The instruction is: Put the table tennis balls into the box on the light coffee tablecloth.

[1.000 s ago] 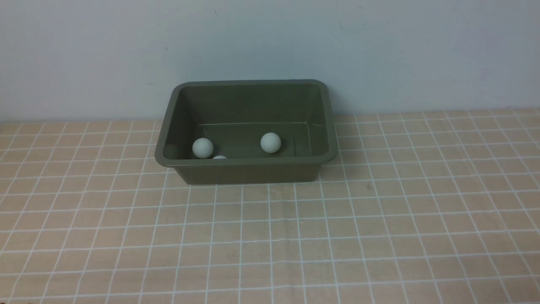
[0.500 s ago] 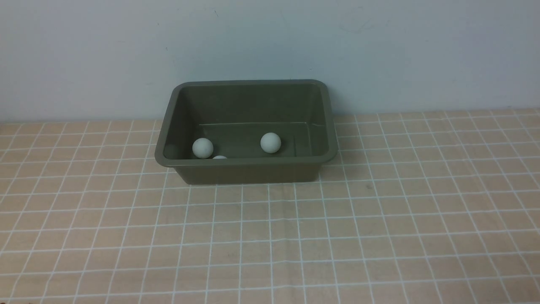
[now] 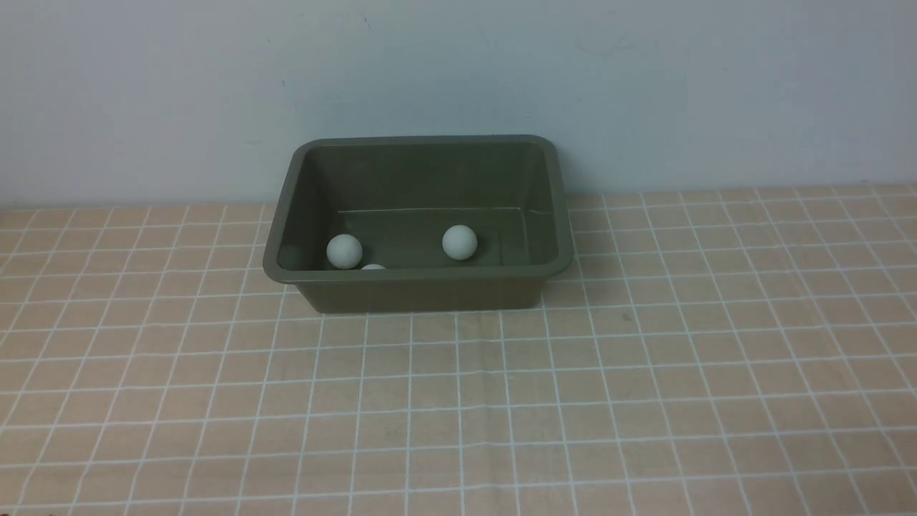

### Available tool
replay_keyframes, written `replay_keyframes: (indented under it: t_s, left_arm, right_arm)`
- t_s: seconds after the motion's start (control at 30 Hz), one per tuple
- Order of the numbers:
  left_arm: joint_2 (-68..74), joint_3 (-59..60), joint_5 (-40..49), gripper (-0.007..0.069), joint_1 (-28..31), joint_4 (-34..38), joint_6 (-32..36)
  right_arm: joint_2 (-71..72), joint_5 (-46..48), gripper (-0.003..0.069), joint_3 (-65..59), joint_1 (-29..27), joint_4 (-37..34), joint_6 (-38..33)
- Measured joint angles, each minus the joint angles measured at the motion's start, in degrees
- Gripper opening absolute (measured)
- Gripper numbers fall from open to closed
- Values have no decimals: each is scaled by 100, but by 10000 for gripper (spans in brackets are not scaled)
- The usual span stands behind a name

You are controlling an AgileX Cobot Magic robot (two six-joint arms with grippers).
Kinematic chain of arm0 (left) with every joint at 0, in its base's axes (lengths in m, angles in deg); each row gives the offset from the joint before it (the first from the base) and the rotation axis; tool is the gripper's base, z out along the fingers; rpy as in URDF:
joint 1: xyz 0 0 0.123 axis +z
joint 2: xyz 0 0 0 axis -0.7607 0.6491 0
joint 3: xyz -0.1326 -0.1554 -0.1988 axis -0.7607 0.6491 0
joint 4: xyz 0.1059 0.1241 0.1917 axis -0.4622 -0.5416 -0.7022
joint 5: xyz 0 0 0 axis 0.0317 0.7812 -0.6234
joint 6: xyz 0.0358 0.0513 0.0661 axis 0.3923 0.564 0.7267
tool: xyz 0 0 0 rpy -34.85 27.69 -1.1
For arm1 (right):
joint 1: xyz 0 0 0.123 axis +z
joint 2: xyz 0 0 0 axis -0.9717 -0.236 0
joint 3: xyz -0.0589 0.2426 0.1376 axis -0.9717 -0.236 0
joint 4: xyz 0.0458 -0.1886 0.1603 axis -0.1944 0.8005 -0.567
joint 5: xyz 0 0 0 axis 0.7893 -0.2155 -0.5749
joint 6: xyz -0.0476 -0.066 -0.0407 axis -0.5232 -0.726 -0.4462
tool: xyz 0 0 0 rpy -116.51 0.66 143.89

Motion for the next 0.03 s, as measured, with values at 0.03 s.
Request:
replay_keyframes:
  t_s: [0.03]
  left_arm:
    - [0, 0, 0, 183, 0, 0, 0]
  right_arm:
    - [0, 0, 536, 0, 0, 0, 0]
